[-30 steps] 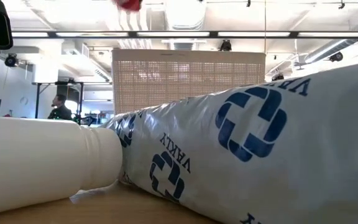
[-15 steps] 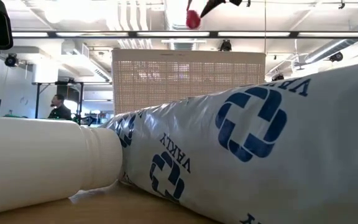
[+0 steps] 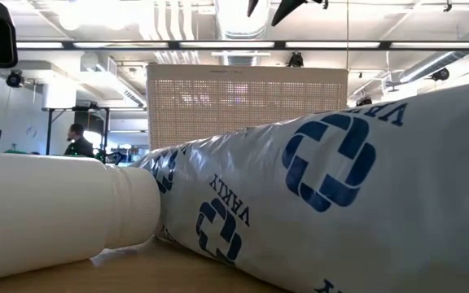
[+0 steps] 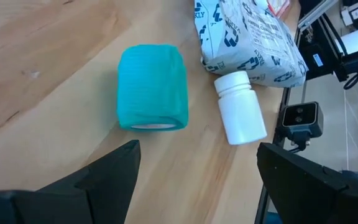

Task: Pick & place medical supplies in basket/bin
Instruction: Put the rolled green bandage into the white container

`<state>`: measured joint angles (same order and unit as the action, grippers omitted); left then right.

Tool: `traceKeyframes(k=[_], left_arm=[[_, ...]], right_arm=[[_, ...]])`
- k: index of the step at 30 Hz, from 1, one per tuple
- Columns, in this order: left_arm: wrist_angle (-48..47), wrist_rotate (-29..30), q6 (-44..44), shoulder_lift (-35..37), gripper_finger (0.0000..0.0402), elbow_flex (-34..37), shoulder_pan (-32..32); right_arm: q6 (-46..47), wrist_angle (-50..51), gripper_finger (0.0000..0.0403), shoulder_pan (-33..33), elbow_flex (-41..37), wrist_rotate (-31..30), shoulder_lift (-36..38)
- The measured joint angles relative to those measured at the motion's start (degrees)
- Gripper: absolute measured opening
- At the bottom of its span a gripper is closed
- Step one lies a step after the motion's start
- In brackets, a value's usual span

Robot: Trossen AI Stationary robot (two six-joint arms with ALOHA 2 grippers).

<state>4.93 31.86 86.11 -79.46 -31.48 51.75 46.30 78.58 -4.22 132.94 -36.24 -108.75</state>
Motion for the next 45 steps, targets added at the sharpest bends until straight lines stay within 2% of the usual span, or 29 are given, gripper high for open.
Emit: traceKeyframes(k=[10,13,20,23,25,28,32,34,37,41,45], left_arm=[[1.1,0.0,0.2,0.0,0.0301,-0.1,-0.1],[1.9,-0.1,-2.4,0.0,0.0301,-0.1,-0.1],[2.6,-5.1,-26.7,-0.6,0.0301,-2.7,0.3],[2.5,-5.3,-38.7,-2.1,0.0301,-4.5,0.3],[1.5,-4.0,-42.7,-3.1,0.0301,-5.7,0.0],[-5.3,-0.8,-37.9,-4.5,0.0301,-8.2,-1.5],[-22.2,-0.4,-20.5,-5.8,0.0301,-13.4,-3.6],[-27.7,-0.8,-16.5,-6.2,0.0301,-15.8,-4.3],[-28.7,-0.9,-16.6,-6.4,0.0301,-17.8,-5.2],[-27.9,-1.0,-16.7,-6.7,0.0301,-18.4,-8.0],[-27.6,-6.4,-16.6,-8.9,0.0301,-18.5,-12.2]], right_arm=[[0.1,2.1,0.0259,10.6,-3.1,0.7,-0.1],[-0.1,2.3,0.0256,14.2,-4.8,0.7,-0.1],[-0.2,2.5,0.0258,22.5,-9.4,0.7,-0.1],[2.1,2.6,0.0256,25.2,-12.1,0.7,-0.1],[4.8,2.6,0.0253,26.7,-14.0,0.7,-0.1],[10.9,2.6,0.0251,28.4,-16.9,0.7,-0.1],[20.9,2.6,0.0253,30.0,-20.9,0.7,-0.1],[25.5,2.6,0.0254,30.7,-22.7,0.7,-0.1],[29.6,2.6,0.0251,31.4,-24.9,2.5,-0.1],[31.1,2.6,0.0247,31.9,-27.2,7.9,-0.1],[34.4,2.6,0.0247,33.2,-29.0,9.5,0.0]])
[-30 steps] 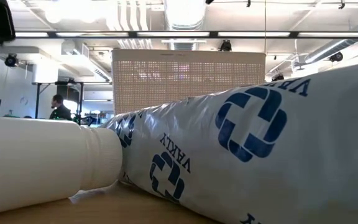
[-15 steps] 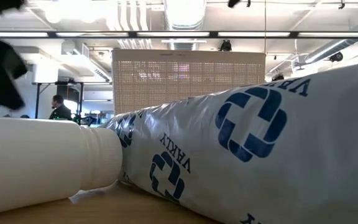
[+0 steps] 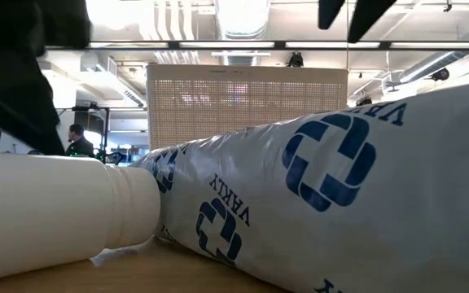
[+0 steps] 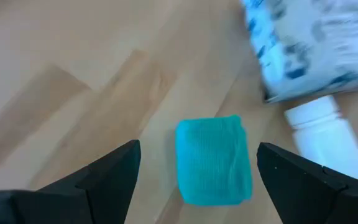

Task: Pick & place medical supplies in basket/bin
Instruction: Put the rolled green bandage into the white container

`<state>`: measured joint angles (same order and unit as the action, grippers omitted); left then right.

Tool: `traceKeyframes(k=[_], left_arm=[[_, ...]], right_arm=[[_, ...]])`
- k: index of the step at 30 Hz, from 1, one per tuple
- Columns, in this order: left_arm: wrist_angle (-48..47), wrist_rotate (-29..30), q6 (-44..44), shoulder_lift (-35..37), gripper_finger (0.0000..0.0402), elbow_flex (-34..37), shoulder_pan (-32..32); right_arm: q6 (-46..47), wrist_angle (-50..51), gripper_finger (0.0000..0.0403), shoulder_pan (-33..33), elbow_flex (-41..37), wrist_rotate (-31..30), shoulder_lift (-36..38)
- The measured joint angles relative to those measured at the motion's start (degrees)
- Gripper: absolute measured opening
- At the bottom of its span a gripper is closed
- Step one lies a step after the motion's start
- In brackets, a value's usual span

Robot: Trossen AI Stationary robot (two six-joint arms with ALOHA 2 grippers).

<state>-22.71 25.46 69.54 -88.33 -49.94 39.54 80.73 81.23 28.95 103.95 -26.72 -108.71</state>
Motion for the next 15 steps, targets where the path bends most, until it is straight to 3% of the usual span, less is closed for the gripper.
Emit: traceKeyframes(k=[3,8,15], left_arm=[[0.9,-5.5,0.0,-2.9,0.0301,-1.1,-2.2],[0.5,-8.8,-1.4,-8.8,0.0301,-5.5,-3.3],[-9.3,-12.7,-4.0,-16.3,0.0301,-13.0,-4.0]], right_arm=[[4.0,0.8,0.0245,0.7,-0.5,0.4,0.0],[7.8,1.1,0.024,2.2,-1.1,0.3,0.1],[12.7,1.4,0.0242,4.2,-1.1,-0.4,0.1]])
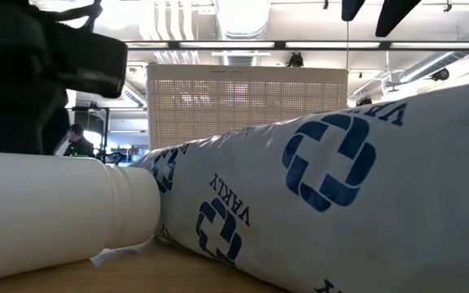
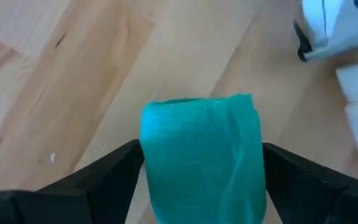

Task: Pick & place medical supplies in basket/bin
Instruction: Put the rolled green bandage into the white container

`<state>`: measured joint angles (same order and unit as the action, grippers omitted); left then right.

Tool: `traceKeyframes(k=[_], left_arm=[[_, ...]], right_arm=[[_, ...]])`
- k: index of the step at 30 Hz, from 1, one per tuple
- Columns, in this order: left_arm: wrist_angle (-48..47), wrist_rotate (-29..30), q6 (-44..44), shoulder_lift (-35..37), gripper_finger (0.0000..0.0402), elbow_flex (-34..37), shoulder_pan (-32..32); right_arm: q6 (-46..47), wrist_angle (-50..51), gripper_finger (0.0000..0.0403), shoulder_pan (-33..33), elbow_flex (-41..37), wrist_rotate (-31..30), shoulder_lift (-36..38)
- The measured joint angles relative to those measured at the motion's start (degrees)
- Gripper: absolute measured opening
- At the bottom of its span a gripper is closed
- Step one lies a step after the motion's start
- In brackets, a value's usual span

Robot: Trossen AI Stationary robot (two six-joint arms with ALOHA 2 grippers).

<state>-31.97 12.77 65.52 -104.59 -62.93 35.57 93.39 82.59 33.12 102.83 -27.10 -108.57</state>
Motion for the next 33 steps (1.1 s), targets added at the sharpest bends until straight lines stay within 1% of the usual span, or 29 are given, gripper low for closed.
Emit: traceKeyframes(k=[3,5,7,11,13,15,19,21,23,25,27,28,30,33], left_arm=[[-2.5,0.4,-2.8,-1.0,0.0292,-2.2,0.0],[-3.7,0.8,-4.2,-1.1,0.0275,-3.3,-0.6],[-4.4,1.4,-5.4,-0.8,0.0249,-3.8,-1.6],[-7.0,2.1,-6.4,1.1,0.0185,-3.8,-3.4],[-8.3,2.2,-6.5,3.4,0.0156,-3.7,-3.6],[-8.1,2.2,-6.8,6.6,0.0138,-3.7,-3.7],[-7.0,3.1,-7.1,15.4,0.0126,-3.9,-3.7],[-4.6,7.1,-9.1,20.9,0.0126,-4.7,-3.7],[-2.5,12.9,-12.6,26.5,0.0127,-5.8,-4.0],[-1.4,20.4,-18.3,31.2,0.0127,-7.1,-5.6],[-0.1,26.5,-25.2,35.0,0.0127,-8.6,-8.7],[0.9,27.8,-28.8,36.5,0.0127,-9.3,-11.0],[4.6,27.0,-36.7,38.5,0.0127,-10.9,-17.4],[8.8,21.2,-49.8,38.5,0.0128,-12.3,-28.1]], right_arm=[[0.8,0.1,0.0241,0.1,0.0,-0.1,0.0],[0.8,0.2,0.0239,0.1,0.0,-0.2,0.0],[1.1,0.2,0.0237,0.1,0.0,-0.7,0.0],[2.5,0.8,0.0235,0.1,0.0,-2.2,0.1],[2.7,0.8,0.0235,0.3,0.0,-3.4,0.1],[2.8,1.3,0.0234,0.5,0.1,-4.3,0.2],[4.8,4.6,0.0229,0.7,1.3,-6.6,0.3],[6.1,6.9,0.0227,0.8,2.2,-8.2,0.3],[6.8,7.5,0.0226,0.8,2.8,-9.7,0.4],[6.7,7.4,0.0226,0.8,2.9,-11.0,1.0],[6.7,7.5,0.0226,0.8,2.9,-12.0,1.7],[6.7,7.5,0.0226,0.8,2.8,-12.5,2.1],[6.3,7.5,0.0226,0.8,2.8,-13.3,2.6],[5.7,7.4,0.0226,0.8,2.8,-13.6,3.2]])
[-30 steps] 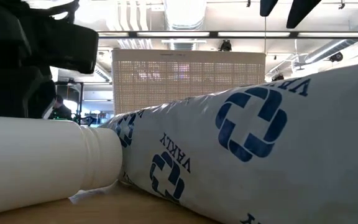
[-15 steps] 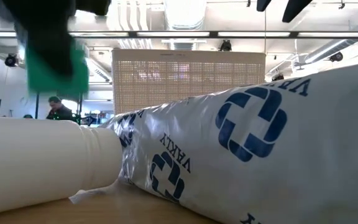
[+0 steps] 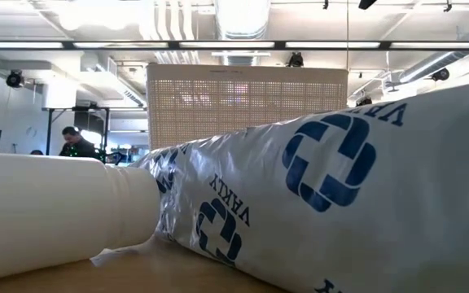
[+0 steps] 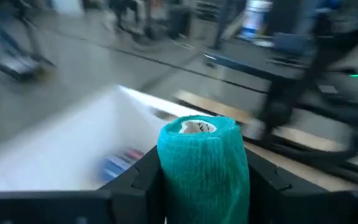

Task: Pick & place medical supplies in basket/bin
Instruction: Put the rolled green bandage into the white container, then put the white pill bottle into the white container

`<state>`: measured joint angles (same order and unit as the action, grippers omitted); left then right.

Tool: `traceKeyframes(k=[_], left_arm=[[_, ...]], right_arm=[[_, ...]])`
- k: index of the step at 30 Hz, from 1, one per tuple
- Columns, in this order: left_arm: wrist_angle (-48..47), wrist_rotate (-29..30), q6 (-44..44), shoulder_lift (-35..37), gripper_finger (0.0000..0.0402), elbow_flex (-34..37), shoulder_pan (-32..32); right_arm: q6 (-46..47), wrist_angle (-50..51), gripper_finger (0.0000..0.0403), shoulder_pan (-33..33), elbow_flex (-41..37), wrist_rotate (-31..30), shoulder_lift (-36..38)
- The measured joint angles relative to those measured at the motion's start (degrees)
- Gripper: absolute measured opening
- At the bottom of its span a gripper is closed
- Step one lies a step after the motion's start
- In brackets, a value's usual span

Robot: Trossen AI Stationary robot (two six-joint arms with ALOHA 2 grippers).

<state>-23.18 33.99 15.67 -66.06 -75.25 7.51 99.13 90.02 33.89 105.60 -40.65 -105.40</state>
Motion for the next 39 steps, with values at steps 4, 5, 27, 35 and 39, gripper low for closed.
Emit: traceKeyframes(k=[4,5,27,35,39], left_arm=[[1.3,-2.5,-9.9,-4.2,0.0137,-1.8,-11.0],[1.2,-2.6,-10.2,-5.7,0.0146,-2.2,-13.3],[-34.2,-24.2,5.8,-14.4,0.0338,-13.3,0.4],[-29.8,-9.7,43.6,-13.6,0.0338,3.0,20.5],[-17.7,-9.3,56.5,-13.7,0.0338,12.0,23.0]], right_arm=[[-0.1,0.0,0.0226,0.1,0.0,0.1,0.5],[-0.1,0.0,0.0226,0.3,0.0,0.3,0.6],[-8.1,-0.3,0.0226,1.0,-0.1,3.5,1.2],[-9.0,-0.5,0.0226,-1.3,-0.4,3.1,1.2],[-9.2,-1.9,0.0226,-2.9,-0.4,4.6,1.2]])
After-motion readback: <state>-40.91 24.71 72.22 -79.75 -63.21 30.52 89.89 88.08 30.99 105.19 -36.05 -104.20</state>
